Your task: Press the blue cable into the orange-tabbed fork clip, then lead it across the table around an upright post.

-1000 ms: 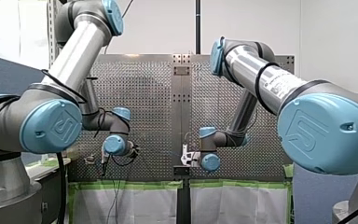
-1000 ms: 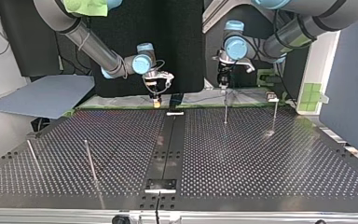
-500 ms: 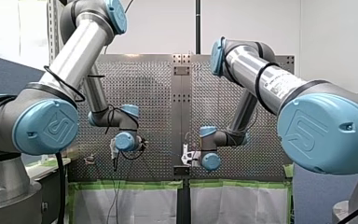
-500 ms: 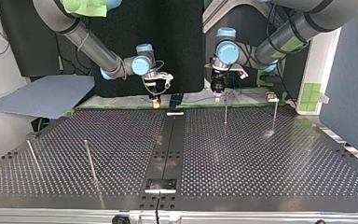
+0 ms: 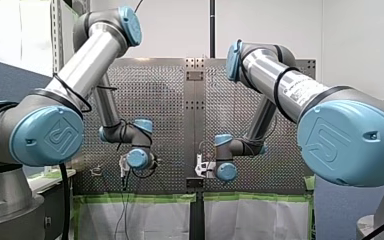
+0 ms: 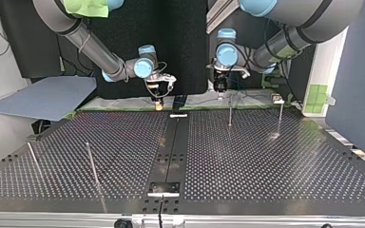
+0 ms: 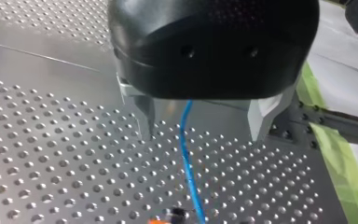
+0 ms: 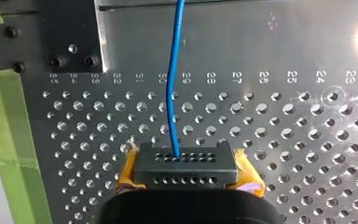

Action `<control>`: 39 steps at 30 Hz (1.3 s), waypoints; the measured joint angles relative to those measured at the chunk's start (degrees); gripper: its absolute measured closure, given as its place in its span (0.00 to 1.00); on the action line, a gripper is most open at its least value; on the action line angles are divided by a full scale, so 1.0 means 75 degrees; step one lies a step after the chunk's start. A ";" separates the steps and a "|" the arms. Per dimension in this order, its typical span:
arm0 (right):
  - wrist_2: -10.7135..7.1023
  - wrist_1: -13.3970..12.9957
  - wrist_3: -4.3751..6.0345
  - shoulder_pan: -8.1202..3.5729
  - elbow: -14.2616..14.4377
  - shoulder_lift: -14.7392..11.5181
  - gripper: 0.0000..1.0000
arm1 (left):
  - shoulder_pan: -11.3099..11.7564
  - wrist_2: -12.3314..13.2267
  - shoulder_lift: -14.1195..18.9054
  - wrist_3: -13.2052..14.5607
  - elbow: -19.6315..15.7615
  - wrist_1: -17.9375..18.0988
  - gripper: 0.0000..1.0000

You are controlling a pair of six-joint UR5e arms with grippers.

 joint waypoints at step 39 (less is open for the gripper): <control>-0.0003 0.0126 -0.0005 -0.0001 -0.0009 -0.0002 1.00 | -0.0095 -0.0862 -0.0321 -0.0189 0.0918 -0.0492 0.62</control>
